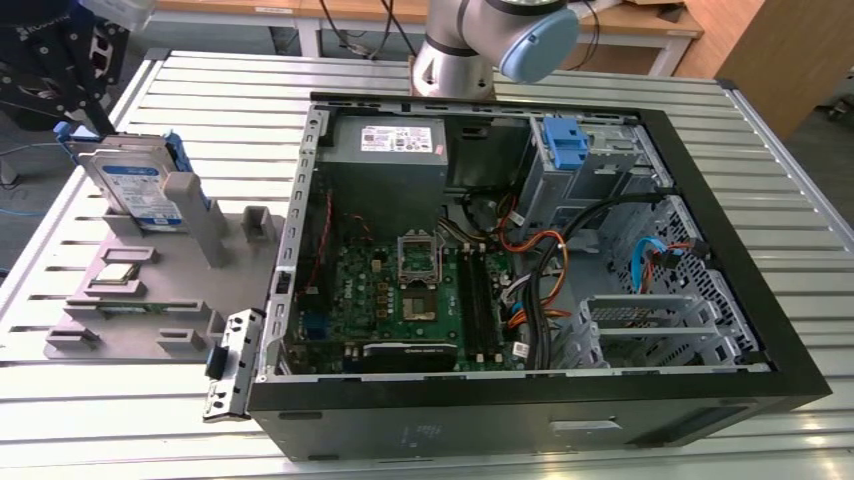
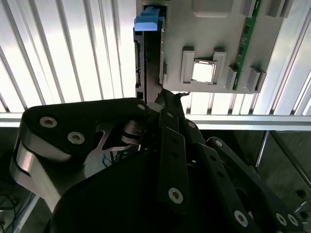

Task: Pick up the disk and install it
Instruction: 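Pick up the disk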

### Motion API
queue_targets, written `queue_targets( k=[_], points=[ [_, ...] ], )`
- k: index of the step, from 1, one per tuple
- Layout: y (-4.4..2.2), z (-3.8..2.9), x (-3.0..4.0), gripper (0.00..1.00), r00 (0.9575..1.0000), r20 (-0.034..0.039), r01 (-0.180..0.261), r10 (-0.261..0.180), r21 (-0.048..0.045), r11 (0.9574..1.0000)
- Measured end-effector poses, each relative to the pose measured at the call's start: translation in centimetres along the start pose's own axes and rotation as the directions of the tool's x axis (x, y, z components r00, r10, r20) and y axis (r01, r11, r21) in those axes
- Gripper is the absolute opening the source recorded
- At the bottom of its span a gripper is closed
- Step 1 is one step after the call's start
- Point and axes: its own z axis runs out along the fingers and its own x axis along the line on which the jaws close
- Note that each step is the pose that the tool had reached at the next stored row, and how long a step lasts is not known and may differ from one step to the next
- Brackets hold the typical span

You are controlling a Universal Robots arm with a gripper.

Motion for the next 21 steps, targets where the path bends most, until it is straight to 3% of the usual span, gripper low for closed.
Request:
queue_targets(
  k=[13, 17, 21],
  points=[
    [0.00, 0.01, 0.00, 0.10, 1.0000, -0.0004, 0.008, -0.008, 0.0001, 1.0000],
    [0.00, 0.04, 0.00, 0.10, 0.9983, -0.0038, 0.059, -0.059, -0.0006, 0.9983],
    [-0.01, 0.07, 0.00, 0.10, 0.9917, -0.0088, 0.128, -0.128, -0.0018, 0.9917]
  ],
)
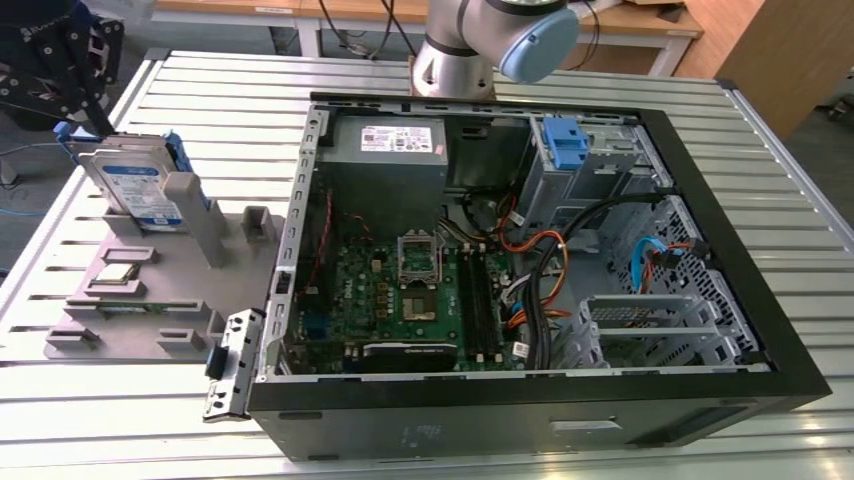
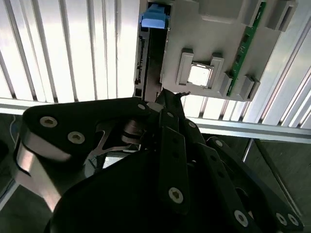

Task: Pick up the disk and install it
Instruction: 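Pick up the disk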

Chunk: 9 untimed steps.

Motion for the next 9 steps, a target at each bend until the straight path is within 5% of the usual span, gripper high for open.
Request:
queue_targets(
  k=[9],
  points=[
    [0.00, 0.07, 0.00, 0.10, 0.9912, -0.0055, 0.132, -0.132, -0.0024, 0.9912]
  ],
)
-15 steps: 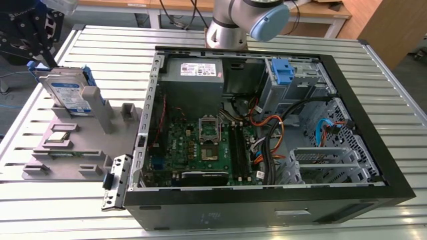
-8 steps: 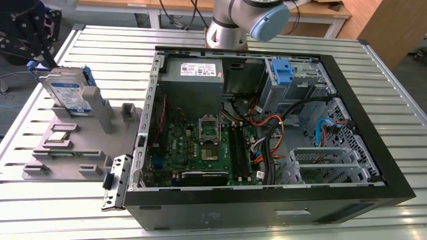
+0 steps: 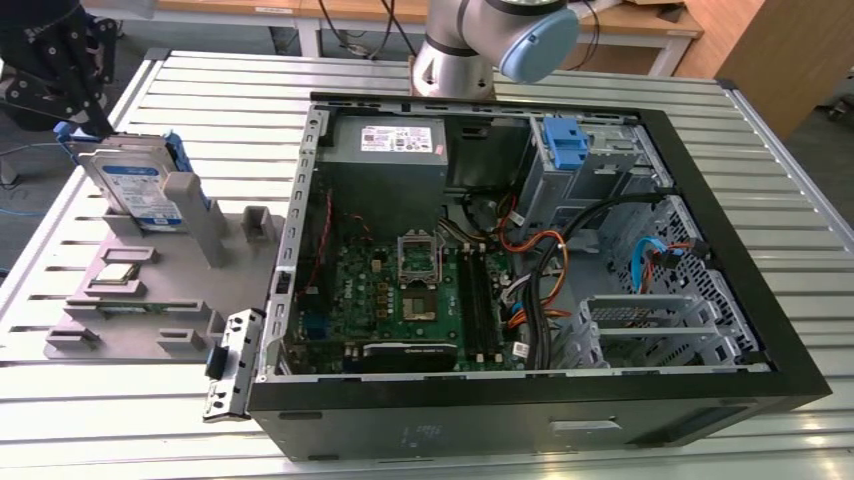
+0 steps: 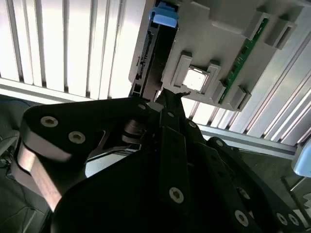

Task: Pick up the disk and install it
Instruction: 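Pick up the disk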

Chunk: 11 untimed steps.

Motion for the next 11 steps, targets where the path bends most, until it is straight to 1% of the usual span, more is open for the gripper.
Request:
queue_targets(
  k=[2, 3, 4, 5, 6, 8, 9, 10, 11],
  points=[
    [0.00, 0.04, 0.00, 0.10, 0.9998, 0.0036, 0.022, -0.022, 0.0007, 0.9998],
    [-0.01, 0.05, 0.01, 0.10, 0.9995, 0.0071, 0.031, -0.031, 0.0006, 0.9995],
    [-0.01, 0.06, 0.01, 0.10, 0.9992, 0.0132, 0.038, -0.038, -0.0003, 0.9993],
    [-0.01, 0.06, 0.01, 0.10, 0.9989, 0.0223, 0.042, -0.042, -0.0019, 0.9991],
    [-0.01, 0.05, 0.00, 0.10, 0.9987, 0.0284, 0.044, -0.043, -0.0024, 0.9990],
    [0.00, 0.06, 0.00, 0.10, 0.9986, 0.0298, 0.044, -0.044, -0.0025, 0.9990],
    [-0.01, 0.06, 0.01, 0.10, 0.9983, 0.0369, 0.045, -0.044, -0.0040, 0.9990],
    [-0.01, 0.06, 0.01, 0.10, 0.9976, 0.0523, 0.046, -0.046, -0.0069, 0.9989],
    [-0.01, 0.06, 0.01, 0.10, 0.9968, 0.0649, 0.048, -0.047, -0.0086, 0.9988]
  ],
)
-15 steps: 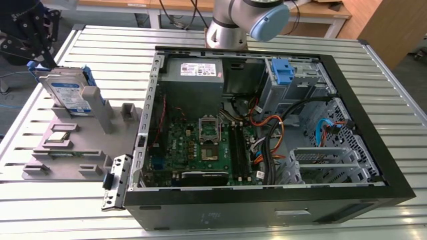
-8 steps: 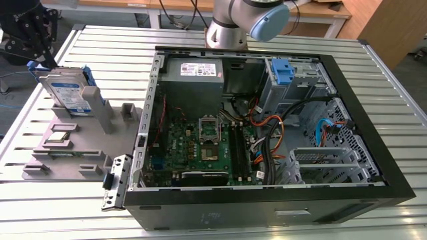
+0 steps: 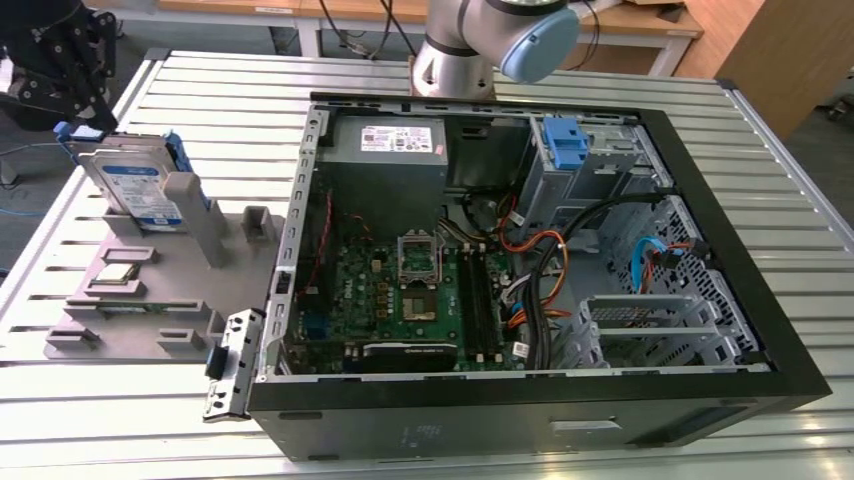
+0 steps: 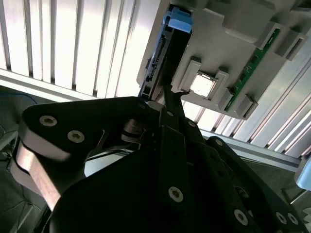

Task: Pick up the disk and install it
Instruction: 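Pick up the disk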

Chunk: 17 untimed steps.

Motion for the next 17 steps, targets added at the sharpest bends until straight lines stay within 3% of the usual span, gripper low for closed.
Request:
queue_targets(
  k=[2, 5, 13, 17],
  points=[
    [0.01, 0.02, 0.00, 0.10, 0.9999, 0.0095, 0.004, -0.004, 0.0008, 1.0000],
    [0.01, 0.13, 0.01, 0.10, 0.9998, 0.0138, 0.016, -0.016, 0.0148, 0.9998],
    [0.00, 0.26, 0.02, 0.10, 0.9964, 0.0087, 0.084, -0.084, 0.0103, 0.9964],
    [-0.01, 0.36, 0.03, 0.10, 0.9947, 0.0081, 0.102, -0.103, 0.0135, 0.9946]
  ],
)
